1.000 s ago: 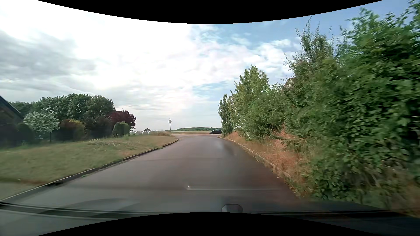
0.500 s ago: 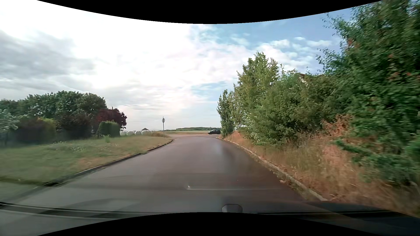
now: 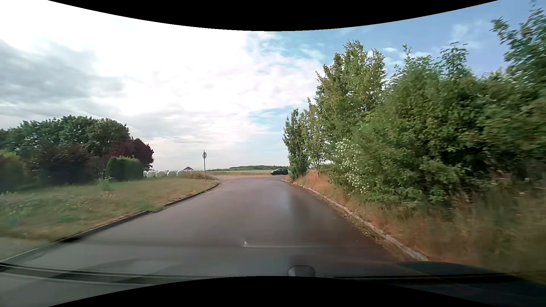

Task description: Follow the waypoints while adhering to traffic rules and regulations

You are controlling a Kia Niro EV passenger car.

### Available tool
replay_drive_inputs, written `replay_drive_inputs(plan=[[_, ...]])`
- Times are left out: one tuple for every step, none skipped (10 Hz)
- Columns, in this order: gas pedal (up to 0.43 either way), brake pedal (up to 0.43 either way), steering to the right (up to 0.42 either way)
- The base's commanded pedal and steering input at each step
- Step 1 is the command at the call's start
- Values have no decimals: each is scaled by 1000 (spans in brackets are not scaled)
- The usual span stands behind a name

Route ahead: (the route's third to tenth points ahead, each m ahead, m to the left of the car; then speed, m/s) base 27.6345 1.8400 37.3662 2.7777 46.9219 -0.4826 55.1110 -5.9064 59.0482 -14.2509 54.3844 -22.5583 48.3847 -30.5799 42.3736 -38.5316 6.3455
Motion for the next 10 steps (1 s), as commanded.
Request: replay_drive_inputs(plan=[[87, 0, -14], [87, 0, -8], [87, 0, -3], [87, 0, 0], [87, 0, 1], [87, 0, 1], [87, 0, 0], [98, 0, -1], [98, 0, -2], [98, 0, -5]])
